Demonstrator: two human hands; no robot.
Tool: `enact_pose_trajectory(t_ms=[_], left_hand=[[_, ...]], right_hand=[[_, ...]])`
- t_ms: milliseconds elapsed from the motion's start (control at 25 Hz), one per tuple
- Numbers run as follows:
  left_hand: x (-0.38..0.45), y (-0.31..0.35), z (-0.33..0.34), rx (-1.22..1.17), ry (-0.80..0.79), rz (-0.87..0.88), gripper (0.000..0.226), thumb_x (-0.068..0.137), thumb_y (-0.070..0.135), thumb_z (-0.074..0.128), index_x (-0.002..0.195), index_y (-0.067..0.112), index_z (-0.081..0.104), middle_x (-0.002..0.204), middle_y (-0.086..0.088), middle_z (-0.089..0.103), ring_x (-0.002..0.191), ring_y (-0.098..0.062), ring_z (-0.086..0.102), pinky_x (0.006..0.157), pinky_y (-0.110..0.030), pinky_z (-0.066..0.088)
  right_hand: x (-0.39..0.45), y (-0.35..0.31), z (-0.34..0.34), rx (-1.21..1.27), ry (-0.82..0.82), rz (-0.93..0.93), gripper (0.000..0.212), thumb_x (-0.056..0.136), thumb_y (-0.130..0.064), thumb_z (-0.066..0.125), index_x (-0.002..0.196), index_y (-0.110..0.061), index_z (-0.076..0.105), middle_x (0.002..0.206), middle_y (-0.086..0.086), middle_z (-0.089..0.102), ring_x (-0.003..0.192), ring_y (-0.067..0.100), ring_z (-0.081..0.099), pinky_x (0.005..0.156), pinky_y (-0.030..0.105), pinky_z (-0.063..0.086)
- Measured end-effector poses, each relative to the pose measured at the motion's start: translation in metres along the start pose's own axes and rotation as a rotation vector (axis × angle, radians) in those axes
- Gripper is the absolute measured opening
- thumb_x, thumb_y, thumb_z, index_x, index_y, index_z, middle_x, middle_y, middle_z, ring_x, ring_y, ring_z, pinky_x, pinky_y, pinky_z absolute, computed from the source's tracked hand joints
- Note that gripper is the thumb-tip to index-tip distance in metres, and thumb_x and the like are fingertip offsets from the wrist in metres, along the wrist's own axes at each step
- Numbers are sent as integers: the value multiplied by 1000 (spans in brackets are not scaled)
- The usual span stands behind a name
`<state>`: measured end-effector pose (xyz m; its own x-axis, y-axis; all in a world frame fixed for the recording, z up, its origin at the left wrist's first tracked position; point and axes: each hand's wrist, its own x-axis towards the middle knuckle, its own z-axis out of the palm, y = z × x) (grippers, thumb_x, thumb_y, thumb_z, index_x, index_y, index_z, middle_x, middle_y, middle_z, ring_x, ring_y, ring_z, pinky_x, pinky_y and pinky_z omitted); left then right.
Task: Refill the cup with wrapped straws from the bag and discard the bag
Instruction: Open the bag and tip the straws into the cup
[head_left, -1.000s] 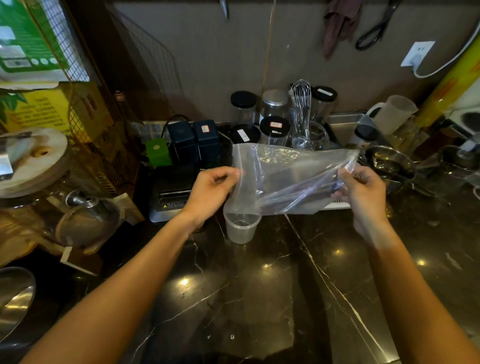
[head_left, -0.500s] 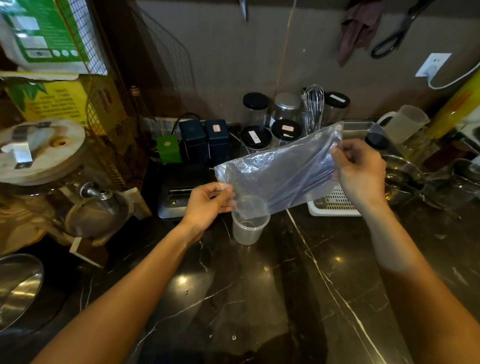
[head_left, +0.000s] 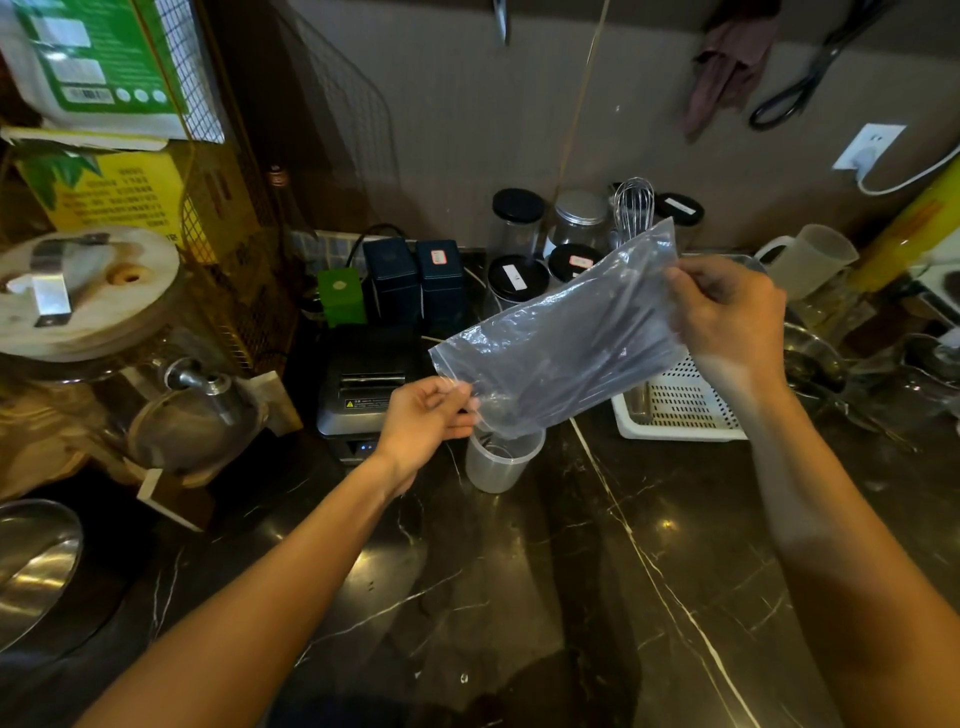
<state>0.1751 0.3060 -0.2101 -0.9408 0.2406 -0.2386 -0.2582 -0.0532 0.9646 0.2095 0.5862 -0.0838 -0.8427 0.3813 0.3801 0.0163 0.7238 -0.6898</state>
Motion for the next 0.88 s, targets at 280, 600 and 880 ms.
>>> enact_pose_trajectory(t_ms=[280, 600, 880], left_hand=[[2, -6, 4, 4, -4, -1, 23, 101, 19, 62, 103, -2, 71, 102, -17, 78, 90, -25, 77, 82, -33, 65], [-6, -13, -2, 1, -55, -13, 22, 102, 22, 60, 102, 4, 72, 104, -12, 80, 93, -27, 79, 84, -35, 64], [-8, -23, -5, -27, 21, -77, 22, 102, 23, 60, 100, 5, 72, 103, -13, 80, 96, -30, 79, 85, -38, 64]], right_hand=[[4, -31, -6, 24, 28, -126, 14, 103, -33, 61, 110, -32, 73, 91, 3, 76, 80, 28, 72, 71, 57, 60], [10, -53, 1, -60, 20, -279, 28, 105, -36, 57, 116, -21, 77, 100, -10, 75, 89, 13, 72, 80, 46, 60], [11, -64, 11, -49, -123, -259, 23, 105, -22, 60, 120, -13, 76, 99, 1, 77, 85, 6, 71, 78, 26, 60]])
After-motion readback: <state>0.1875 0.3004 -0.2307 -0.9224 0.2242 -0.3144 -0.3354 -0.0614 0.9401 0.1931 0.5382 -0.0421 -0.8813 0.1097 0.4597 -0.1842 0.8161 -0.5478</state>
